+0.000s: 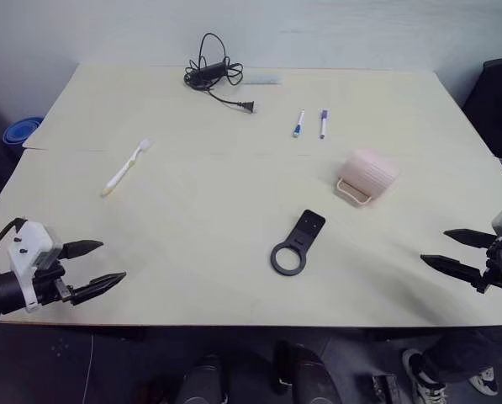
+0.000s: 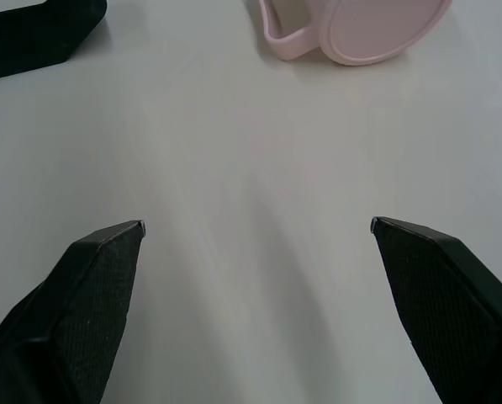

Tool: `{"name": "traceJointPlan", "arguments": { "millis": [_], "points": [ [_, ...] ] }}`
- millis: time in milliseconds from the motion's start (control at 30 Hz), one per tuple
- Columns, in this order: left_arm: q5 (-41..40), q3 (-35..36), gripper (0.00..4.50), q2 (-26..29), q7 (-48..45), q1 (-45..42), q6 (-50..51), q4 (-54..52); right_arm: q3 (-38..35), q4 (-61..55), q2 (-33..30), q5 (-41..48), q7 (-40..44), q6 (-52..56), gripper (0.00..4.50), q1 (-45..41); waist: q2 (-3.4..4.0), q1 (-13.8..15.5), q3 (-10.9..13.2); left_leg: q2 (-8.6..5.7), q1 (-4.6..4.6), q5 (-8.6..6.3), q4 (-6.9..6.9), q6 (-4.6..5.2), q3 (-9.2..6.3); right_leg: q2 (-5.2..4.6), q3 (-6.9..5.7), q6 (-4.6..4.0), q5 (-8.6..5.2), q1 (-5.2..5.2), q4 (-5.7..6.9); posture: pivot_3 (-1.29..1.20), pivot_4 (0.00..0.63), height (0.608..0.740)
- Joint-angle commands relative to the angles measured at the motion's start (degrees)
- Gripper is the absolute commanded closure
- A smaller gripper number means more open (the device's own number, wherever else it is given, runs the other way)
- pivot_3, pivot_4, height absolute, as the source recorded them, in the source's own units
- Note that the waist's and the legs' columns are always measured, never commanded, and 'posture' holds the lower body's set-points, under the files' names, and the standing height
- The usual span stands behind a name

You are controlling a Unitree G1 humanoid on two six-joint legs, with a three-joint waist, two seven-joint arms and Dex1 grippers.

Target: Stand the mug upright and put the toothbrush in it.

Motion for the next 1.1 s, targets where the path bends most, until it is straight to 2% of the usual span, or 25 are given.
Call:
{"name": "traceJointPlan", "arguments": {
  "millis": [33, 567, 800, 900, 1000, 1100],
  "points": [
    [-0.24, 0.84, 0.02, 0.55, 0.18, 0.38, 0.07, -2.14, -2.21, -0.05, -0.13, 0.46, 0.02, -1.19, 0.00, -0.15, 0.00, 0.01, 0.00, 0.00, 0.00, 0.00, 0.00, 0.00, 0.00, 0.00, 0.00, 0.00, 0.00, 0.00, 0.00, 0.00, 0.150, 0.740],
    [-3.61, -0.38, 0.02, 0.39, 0.79, -2.50, 5.44, -4.64, -2.08, -0.98, -0.81, 2.15, 0.12, 1.55, 0.00, -1.51, 0.00, 0.11, 0.00, -0.02, 0.02, 0.01, 0.01, 0.00, 0.01, 0.05, 0.01, 0.00, 0.00, 0.00, 0.05, 0.00, 0.150, 0.740],
    [-6.50, -5.36, 0.02, -0.20, 1.45, -7.71, 7.10, -7.07, -3.09, -8.30, 0.95, 6.90, -1.24, 6.72, 0.00, -0.05, 0.01, 0.07, 0.00, -0.03, 0.03, 0.02, 0.02, -0.01, 0.01, 0.05, 0.11, 0.00, 0.00, 0.01, 0.11, 0.00, 0.150, 0.740],
    [-8.98, -9.53, 0.02, 0.24, 1.76, -13.44, 9.66, -9.00, -1.40, -14.49, 4.84, 11.42, -7.35, 11.67, 0.00, -3.11, -0.01, 0.11, -0.01, -0.06, 0.05, 0.03, 0.03, -0.03, 0.00, 0.10, 0.16, 0.00, 0.00, 0.02, 0.16, 0.00, 0.150, 0.740],
    [-9.98, -16.36, 0.02, -0.01, 1.22, -22.42, 11.02, -9.77, 1.84, -19.15, 12.02, 15.86, -16.31, 16.49, 0.00, -9.04, -0.02, 0.09, -0.02, -0.08, 0.08, 0.07, 0.07, -0.08, -0.01, 0.12, 0.20, 0.01, 0.01, 0.04, 0.24, 0.00, 0.150, 0.740],
    [-10.33, -22.73, 0.02, -2.86, 1.97, -31.36, 12.36, -8.74, 5.56, -19.76, 19.80, 18.77, -24.60, 21.26, 0.00, -13.97, -0.02, 0.16, -0.02, -0.11, 0.10, 0.11, 0.07, -0.13, 0.00, 0.18, 0.22, 0.01, 0.01, 0.05, 0.47, 0.00, 0.150, 0.740]
  ]
}}
